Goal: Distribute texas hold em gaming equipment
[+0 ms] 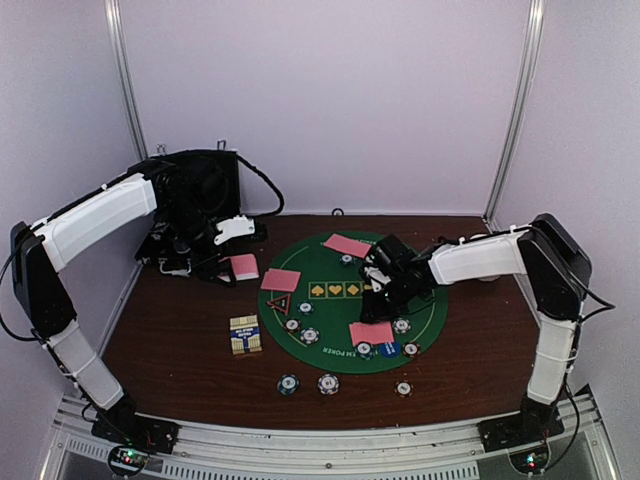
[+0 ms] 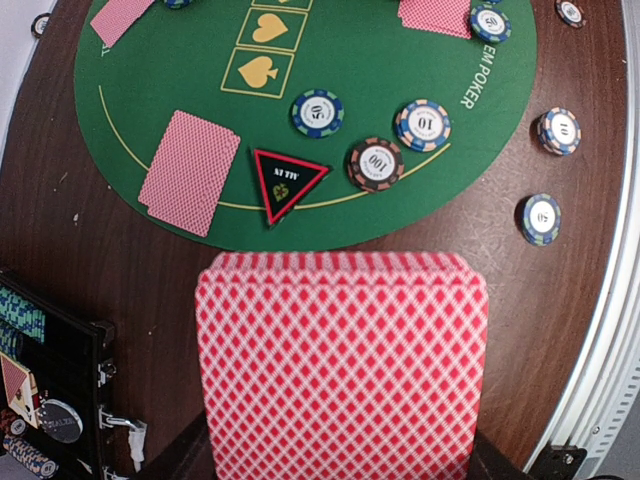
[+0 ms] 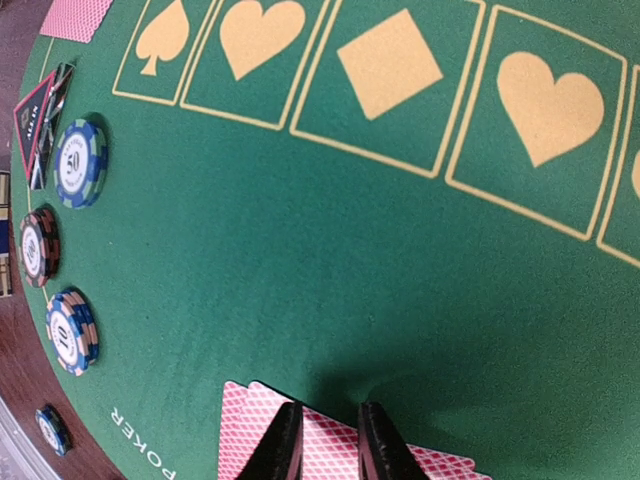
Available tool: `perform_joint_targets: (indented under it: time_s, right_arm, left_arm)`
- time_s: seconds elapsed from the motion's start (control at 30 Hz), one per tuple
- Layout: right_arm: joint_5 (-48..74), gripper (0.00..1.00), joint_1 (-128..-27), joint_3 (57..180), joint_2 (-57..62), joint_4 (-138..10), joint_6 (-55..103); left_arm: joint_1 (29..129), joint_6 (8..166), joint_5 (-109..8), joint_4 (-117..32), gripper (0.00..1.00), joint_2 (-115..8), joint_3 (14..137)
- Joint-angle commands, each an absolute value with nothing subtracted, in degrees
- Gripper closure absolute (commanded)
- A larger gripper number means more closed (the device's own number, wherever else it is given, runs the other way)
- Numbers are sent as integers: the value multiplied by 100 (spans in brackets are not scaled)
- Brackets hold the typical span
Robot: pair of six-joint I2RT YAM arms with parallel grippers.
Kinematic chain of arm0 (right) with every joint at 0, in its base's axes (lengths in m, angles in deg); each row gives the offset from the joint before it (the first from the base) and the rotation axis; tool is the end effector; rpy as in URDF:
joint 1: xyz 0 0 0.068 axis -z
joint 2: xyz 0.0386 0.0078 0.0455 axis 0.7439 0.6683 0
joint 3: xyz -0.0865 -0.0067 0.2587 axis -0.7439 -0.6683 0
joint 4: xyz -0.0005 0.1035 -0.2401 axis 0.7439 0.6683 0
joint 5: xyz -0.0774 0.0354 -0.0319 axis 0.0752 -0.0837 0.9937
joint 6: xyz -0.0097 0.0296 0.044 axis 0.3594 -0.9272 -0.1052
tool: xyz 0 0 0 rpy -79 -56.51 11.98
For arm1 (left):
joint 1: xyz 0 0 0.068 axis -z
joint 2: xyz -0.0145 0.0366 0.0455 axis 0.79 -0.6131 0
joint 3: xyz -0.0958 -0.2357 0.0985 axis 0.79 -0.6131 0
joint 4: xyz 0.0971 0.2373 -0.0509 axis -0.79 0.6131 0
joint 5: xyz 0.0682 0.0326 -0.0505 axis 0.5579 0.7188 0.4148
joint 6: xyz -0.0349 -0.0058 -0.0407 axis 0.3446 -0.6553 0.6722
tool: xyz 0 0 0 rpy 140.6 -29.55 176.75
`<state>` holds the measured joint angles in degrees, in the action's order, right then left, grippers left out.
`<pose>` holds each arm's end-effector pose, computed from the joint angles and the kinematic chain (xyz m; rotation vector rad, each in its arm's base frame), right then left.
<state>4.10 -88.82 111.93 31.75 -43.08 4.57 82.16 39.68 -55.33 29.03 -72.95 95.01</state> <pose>0.2837 0.2579 0.1477 -0.4556 2.7870 0.7126 0.2760 -0.1684 0.3185 1.5745 2.3278 -0.2951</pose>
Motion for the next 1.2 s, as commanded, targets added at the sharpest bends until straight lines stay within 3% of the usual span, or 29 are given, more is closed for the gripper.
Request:
perform_joint_targets:
  time_s: [0.0, 0.13, 0.2, 0.5, 0.9, 1.17]
  right_arm:
    - [491, 80, -8945, 11101, 2964, -3797, 398]
    - [459, 79, -8946, 11432, 2788, -3623, 390]
    - [368, 73, -8958, 11683, 2676, -3599, 311]
    - [-661, 2, -9252, 12523, 2429, -4696, -906]
    - [-1685, 1, -9748, 12501, 3444, -8230, -3446]
    - [-1971, 6, -9866, 13123, 4039, -8656, -3941]
  left_arm:
    - [8180, 3893, -5650, 2913, 100, -7219, 9605]
    - [8180, 3884, -5657, 2909, 100, -7211, 9604]
    - [8180, 3886, -5653, 2909, 100, -7205, 9613]
    - [8180, 3922, -5770, 2908, 100, -7190, 9597]
    - [8189, 4030, -5949, 2909, 100, -7241, 9674]
    - [8189, 4033, -5957, 2878, 100, -7230, 9667]
